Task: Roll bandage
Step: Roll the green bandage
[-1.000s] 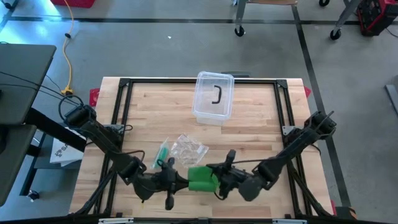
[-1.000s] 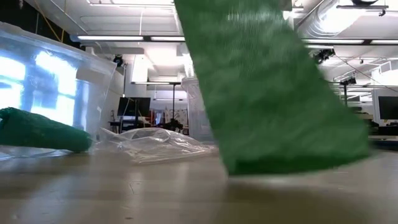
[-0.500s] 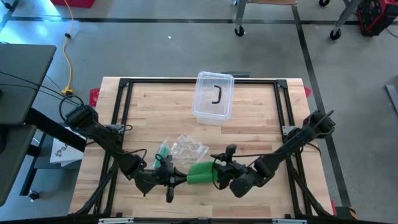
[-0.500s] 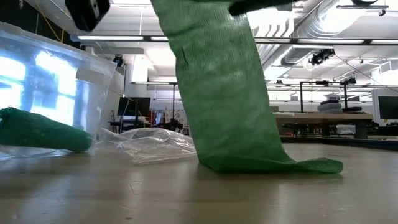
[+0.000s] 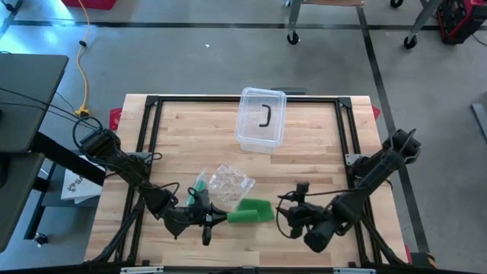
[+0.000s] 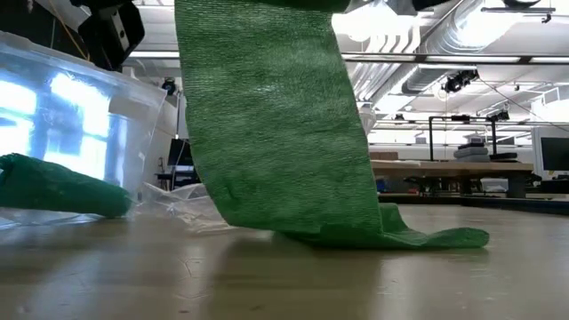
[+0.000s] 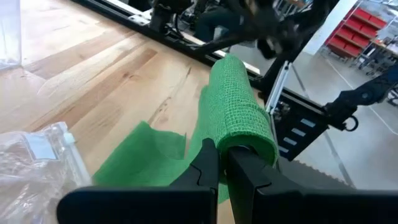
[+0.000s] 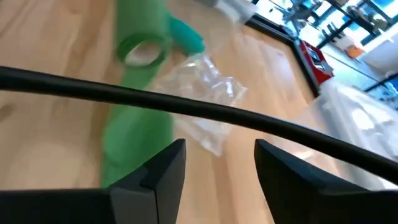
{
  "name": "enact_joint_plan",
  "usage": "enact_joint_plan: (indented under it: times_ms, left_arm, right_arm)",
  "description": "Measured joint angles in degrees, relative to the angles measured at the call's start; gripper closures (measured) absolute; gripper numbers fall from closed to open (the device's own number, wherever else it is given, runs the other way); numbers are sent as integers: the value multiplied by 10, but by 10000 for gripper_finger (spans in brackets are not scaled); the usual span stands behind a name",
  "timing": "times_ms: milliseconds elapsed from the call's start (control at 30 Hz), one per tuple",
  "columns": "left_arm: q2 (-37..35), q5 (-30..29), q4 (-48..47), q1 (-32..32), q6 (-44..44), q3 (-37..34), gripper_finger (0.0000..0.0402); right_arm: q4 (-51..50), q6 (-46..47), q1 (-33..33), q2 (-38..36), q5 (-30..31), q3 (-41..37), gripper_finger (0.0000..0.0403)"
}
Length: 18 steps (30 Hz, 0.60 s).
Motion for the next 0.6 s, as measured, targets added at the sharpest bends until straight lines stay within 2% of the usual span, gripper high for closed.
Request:
enact_joint_plan:
  times_ms: [133,233,367,467,600]
  left_arm:
    - [0,-1,2,0,-1,0,396]
    - [0,-2,15,0,-1,0,396]
    - [0,1,45,6,5,0,396]
    - [-1,24,64,13,5,0,396]
    - [-1,64,87,19,25,0,396]
  right_arm:
    - [137,23,19,0,0,-91,219]
    - [361,11,25,5,-8,-178,219]
    - [627,-82,28,18,-28,-248,219]
    - [714,-151,28,17,-17,-249,219]
    - [732,-206,9,17,-24,-216,219]
